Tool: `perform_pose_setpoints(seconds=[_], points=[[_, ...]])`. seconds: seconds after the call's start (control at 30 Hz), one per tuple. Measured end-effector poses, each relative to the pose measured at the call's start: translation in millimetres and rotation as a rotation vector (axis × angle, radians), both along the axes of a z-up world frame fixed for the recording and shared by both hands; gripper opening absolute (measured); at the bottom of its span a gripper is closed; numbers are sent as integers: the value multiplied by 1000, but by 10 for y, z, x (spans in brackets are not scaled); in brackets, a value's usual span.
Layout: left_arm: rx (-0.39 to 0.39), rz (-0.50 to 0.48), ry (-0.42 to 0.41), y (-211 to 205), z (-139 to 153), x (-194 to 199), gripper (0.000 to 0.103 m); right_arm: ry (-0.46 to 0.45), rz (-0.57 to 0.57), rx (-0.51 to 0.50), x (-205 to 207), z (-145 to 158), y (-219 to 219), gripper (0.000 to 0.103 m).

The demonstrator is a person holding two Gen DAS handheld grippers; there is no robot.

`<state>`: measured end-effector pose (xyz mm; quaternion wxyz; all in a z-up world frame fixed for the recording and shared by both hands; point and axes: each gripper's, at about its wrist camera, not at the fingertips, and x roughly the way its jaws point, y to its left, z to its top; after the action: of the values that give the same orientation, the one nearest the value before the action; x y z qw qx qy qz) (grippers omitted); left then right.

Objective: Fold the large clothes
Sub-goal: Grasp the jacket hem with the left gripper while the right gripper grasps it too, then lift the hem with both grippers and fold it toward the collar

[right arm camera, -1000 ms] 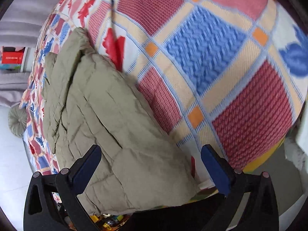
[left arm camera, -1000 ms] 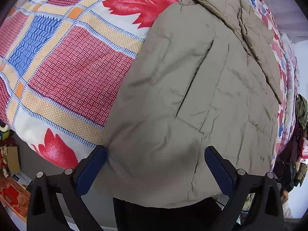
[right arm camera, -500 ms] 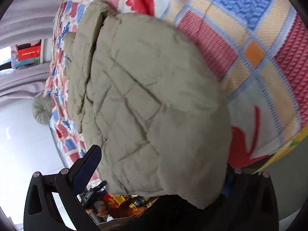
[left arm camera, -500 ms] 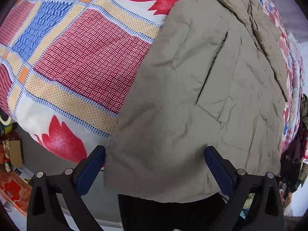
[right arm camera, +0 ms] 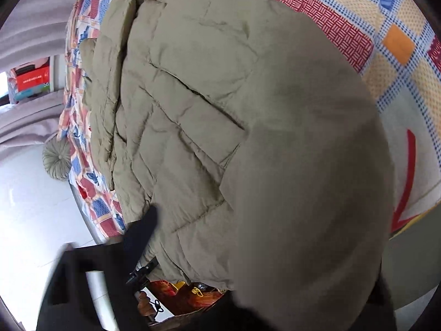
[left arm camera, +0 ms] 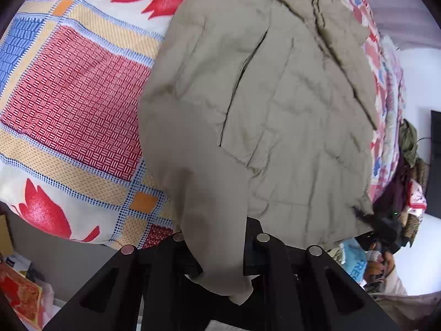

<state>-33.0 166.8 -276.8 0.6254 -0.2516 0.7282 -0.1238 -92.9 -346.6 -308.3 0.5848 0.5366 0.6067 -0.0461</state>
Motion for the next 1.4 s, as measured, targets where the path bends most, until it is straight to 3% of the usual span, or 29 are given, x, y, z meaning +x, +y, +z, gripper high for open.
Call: perform_pose_setpoints(seconds=[0.03,0.1,0.47,0.7,0.9,1.03,1.13,1.27,1.4], points=[[-7,3,-9,11,36,25,15,22,1,-18,0,0,-6,13],[-21,0,-39,27,171,72,14,-4,9,-31,5,58,-32,10],[-125,11,-259,-13,878,597,14,-246,83,-39,419,785,-65,7],[-184,66,-424,-66,1281,1311,14,-422,102,-104,1022,1404,-165,6],[-112,110,-528,-171,1360,2166,14,-513,148,-197,1923,1714,-271,6],[-24,138,-534,-228,1164,2721,14,-512,175,-250,2534,1651,-300,6],[55,124,-508,-302,867,3056,14,-486,171,-274,2957,1411,-281,6],[129,122,-484,-439,522,3264,14,-445,155,-317,3332,1011,-228,6],[185,114,-479,-523,429,3310,14,-414,120,-343,3460,786,-201,10]])
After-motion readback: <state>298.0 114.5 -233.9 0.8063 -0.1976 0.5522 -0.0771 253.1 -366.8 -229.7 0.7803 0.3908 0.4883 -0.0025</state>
